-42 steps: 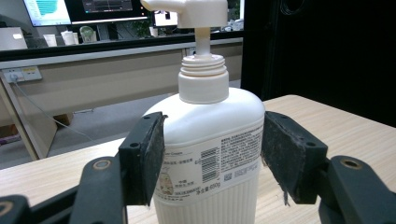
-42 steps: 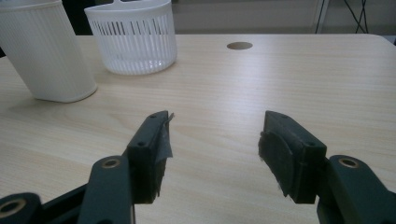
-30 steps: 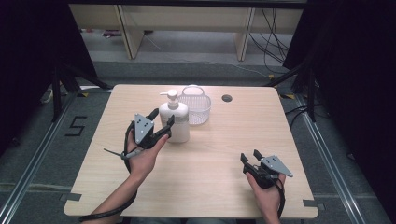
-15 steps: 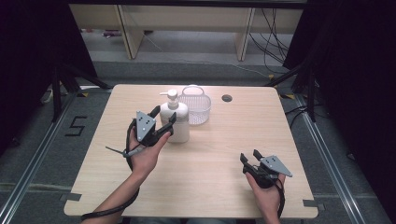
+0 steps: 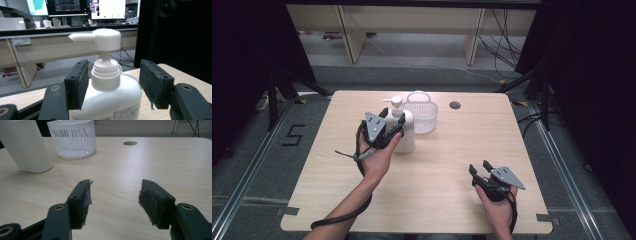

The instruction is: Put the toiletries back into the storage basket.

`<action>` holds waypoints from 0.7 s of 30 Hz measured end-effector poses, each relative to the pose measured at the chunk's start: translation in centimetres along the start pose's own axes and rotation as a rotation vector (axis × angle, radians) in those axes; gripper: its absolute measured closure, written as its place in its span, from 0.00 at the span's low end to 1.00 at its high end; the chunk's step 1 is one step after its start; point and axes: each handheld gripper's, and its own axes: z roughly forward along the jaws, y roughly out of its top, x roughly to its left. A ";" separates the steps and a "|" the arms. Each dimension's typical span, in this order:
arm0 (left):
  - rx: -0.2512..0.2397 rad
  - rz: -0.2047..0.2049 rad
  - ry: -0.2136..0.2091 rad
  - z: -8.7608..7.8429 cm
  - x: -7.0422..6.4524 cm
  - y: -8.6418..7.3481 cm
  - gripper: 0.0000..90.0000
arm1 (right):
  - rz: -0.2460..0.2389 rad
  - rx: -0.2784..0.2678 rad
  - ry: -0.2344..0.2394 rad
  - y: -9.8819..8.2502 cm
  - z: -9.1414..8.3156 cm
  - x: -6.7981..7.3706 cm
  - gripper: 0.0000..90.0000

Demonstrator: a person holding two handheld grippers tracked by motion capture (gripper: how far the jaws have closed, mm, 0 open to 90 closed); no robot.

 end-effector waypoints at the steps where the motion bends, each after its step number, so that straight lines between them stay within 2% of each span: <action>1: 0.002 0.007 0.006 0.2 0.0 0.2 0.45 | -0.004 0.000 -0.007 0.0 0.0 0.0 0.47; 2: 0.002 0.012 0.011 0.4 0.0 0.4 0.45 | -0.017 -0.016 -0.012 0.0 0.1 0.0 0.47; 6: 0.007 0.026 0.026 1.3 0.0 0.8 0.47 | -0.014 -0.004 -0.009 0.0 0.0 0.0 0.47; 9: 0.022 0.027 0.040 2.0 0.0 0.9 0.48 | 0.030 -0.004 -0.013 0.0 0.0 0.2 0.47; 10: 0.025 0.027 0.042 2.2 0.0 0.9 0.49 | 0.031 -0.008 -0.015 0.0 0.0 0.2 0.47; 11: 0.029 0.028 0.045 2.4 0.1 1.0 0.49 | -0.010 -0.019 -0.017 0.0 0.0 -0.1 0.47; 12: 0.031 0.026 0.047 2.6 0.1 1.0 0.50 | -0.009 -0.019 -0.016 0.0 0.0 -0.1 0.47; 13: 0.033 0.024 0.048 2.7 0.1 1.1 0.50 | 0.039 0.000 -0.010 0.0 -0.1 0.2 0.47; 19: 0.046 0.030 0.051 3.3 0.1 1.2 0.54 | 0.029 -0.005 -0.007 0.0 0.0 0.1 0.47; 20: 0.050 0.028 0.050 3.4 0.1 1.2 0.55 | -0.015 -0.020 -0.012 0.0 0.1 -0.2 0.47; 21: 0.049 0.028 0.052 3.4 0.2 1.3 0.57 | -0.010 -0.019 -0.009 0.0 0.1 -0.2 0.47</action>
